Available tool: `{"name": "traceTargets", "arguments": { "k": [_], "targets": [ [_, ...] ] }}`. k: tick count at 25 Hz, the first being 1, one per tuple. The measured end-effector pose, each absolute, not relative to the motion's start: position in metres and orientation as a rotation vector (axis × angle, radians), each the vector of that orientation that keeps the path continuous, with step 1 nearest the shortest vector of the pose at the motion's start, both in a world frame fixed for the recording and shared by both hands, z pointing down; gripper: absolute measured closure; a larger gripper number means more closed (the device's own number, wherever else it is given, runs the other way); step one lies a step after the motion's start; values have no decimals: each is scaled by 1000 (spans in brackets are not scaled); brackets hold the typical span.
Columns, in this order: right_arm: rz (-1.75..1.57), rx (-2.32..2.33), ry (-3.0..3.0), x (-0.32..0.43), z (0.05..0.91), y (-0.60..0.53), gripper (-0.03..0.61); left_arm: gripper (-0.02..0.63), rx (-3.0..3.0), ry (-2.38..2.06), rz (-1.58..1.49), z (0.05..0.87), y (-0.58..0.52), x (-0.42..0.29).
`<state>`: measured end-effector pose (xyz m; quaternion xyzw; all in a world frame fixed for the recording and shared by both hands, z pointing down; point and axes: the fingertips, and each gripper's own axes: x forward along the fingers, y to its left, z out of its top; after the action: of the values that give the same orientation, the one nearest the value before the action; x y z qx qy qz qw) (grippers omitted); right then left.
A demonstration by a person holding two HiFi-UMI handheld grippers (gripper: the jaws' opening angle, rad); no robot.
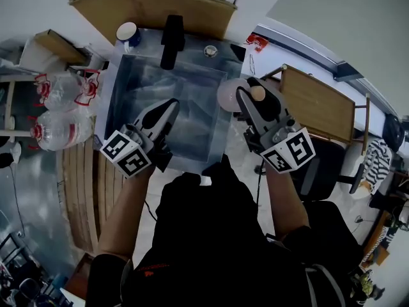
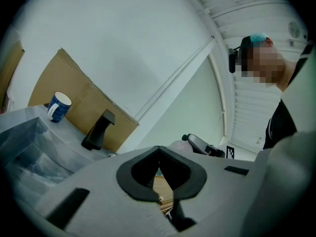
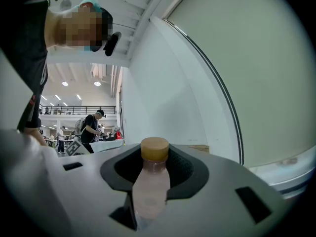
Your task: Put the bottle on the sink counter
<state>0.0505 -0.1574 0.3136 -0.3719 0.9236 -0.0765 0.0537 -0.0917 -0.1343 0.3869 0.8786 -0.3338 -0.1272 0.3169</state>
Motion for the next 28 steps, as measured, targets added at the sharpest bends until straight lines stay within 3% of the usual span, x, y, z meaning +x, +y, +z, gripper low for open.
{"name": "traceTargets", "arguments": {
  "k": [28],
  "targets": [
    [-403,-1084,2893,80,438,-286,449,597,2224,-968,-225,475,-226,-46]
  ]
}}
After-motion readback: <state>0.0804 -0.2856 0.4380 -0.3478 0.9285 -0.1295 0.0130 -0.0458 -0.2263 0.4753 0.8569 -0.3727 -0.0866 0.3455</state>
